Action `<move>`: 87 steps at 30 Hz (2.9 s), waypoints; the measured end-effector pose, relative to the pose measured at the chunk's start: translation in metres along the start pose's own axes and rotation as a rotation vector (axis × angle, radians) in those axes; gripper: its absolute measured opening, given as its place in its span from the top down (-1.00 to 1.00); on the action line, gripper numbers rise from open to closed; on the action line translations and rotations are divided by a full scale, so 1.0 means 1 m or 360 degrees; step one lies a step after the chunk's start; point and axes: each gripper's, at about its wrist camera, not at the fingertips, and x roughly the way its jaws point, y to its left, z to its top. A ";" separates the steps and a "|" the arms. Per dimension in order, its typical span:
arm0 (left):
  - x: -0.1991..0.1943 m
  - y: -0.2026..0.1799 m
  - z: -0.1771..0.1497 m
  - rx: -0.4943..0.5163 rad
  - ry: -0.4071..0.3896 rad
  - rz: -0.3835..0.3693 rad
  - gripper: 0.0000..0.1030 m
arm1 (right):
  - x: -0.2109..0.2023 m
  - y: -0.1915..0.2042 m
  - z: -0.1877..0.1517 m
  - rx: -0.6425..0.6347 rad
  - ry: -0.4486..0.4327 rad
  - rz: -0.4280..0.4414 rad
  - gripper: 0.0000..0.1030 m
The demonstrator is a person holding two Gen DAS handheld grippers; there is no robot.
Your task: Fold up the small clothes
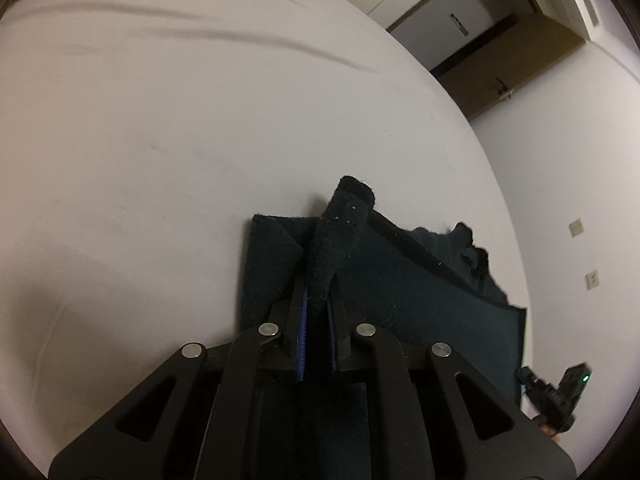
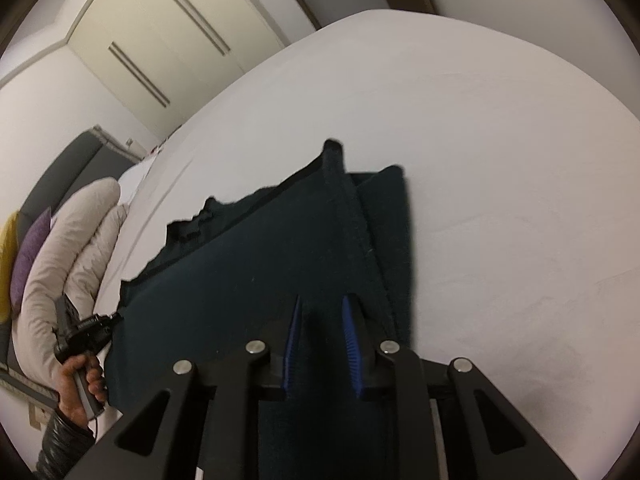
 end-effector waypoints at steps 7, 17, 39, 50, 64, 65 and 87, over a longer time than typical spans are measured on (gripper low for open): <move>-0.008 0.004 -0.006 0.0002 -0.0034 -0.0021 0.82 | -0.021 0.004 0.010 -0.0049 -0.0108 0.0029 0.31; -0.017 0.004 -0.013 0.0008 -0.0103 0.0027 0.83 | 0.034 -0.014 0.028 -0.0004 -0.0020 0.0031 0.54; -0.058 -0.063 -0.045 0.0383 -0.0148 0.0049 -0.36 | 0.048 0.042 0.044 -0.0056 0.0016 0.0285 -0.05; -0.045 -0.019 -0.059 0.0266 -0.0159 0.0097 -0.03 | 0.014 -0.048 0.042 0.0365 -0.0118 0.0234 0.10; -0.047 -0.029 -0.092 0.0392 -0.0158 0.0384 -0.08 | -0.026 -0.048 -0.067 0.0294 -0.0021 0.0589 0.06; -0.049 -0.025 -0.092 0.0363 -0.0165 0.0352 -0.08 | -0.035 -0.061 -0.068 0.0360 -0.0058 0.0572 0.07; -0.143 0.028 -0.195 -0.0319 -0.0245 -0.0104 -0.47 | -0.089 0.005 -0.092 0.0231 -0.0143 0.0489 -0.29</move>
